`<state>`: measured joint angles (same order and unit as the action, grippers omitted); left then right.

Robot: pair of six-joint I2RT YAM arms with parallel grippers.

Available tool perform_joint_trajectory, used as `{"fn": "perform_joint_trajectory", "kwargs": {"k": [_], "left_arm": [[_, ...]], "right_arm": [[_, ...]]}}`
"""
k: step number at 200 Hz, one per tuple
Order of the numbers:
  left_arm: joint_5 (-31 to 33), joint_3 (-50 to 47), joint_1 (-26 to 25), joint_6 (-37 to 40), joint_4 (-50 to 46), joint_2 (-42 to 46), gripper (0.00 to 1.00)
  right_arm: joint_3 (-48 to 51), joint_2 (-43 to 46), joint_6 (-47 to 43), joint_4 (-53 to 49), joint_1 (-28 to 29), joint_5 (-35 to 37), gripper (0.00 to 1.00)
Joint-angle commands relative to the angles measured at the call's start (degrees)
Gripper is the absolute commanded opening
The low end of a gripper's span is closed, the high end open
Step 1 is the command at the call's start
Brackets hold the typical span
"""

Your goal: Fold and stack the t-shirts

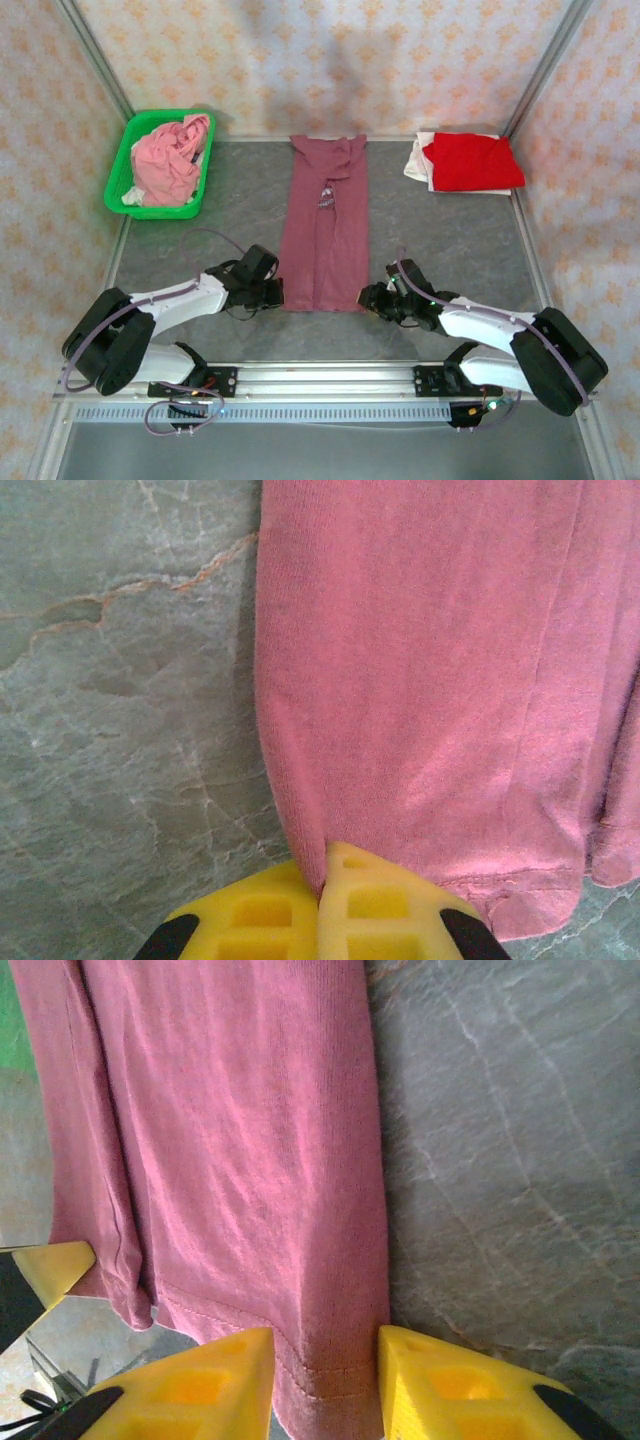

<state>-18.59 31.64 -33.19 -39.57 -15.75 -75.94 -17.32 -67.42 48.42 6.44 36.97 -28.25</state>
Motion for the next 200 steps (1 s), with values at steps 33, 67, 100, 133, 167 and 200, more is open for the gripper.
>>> {"fn": "perform_joint_trajectory", "kwargs": {"k": [33,67,100,133,167,200], "left_arm": [[3.0,-1.7,-0.1,0.7,-0.2,4.0,0.0],[1.1,-2.4,-0.2,1.6,0.5,5.5,0.0],[-1.6,-5.2,-1.0,1.2,1.5,6.7,0.0],[-2.0,-6.3,-5.5,-1.6,-2.0,11.3,0.0],[1.3,-6.0,-11.4,-4.8,-6.1,17.2,0.0],[4.3,-2.9,-11.3,-3.4,-7.9,16.7,0.0]], "right_arm": [[-4.0,-3.7,2.8,-0.3,0.4,0.3,0.06],[-4.8,-2.5,1.8,-4.6,0.4,2.0,0.0],[-1.5,-0.7,1.7,-5.2,0.4,1.8,0.0],[-0.6,7.7,-2.0,-15.2,1.7,0.9,0.0],[2.2,20.9,1.0,-22.3,2.1,0.8,0.0],[-0.2,25.7,2.8,-23.6,2.1,5.7,0.0]]}}
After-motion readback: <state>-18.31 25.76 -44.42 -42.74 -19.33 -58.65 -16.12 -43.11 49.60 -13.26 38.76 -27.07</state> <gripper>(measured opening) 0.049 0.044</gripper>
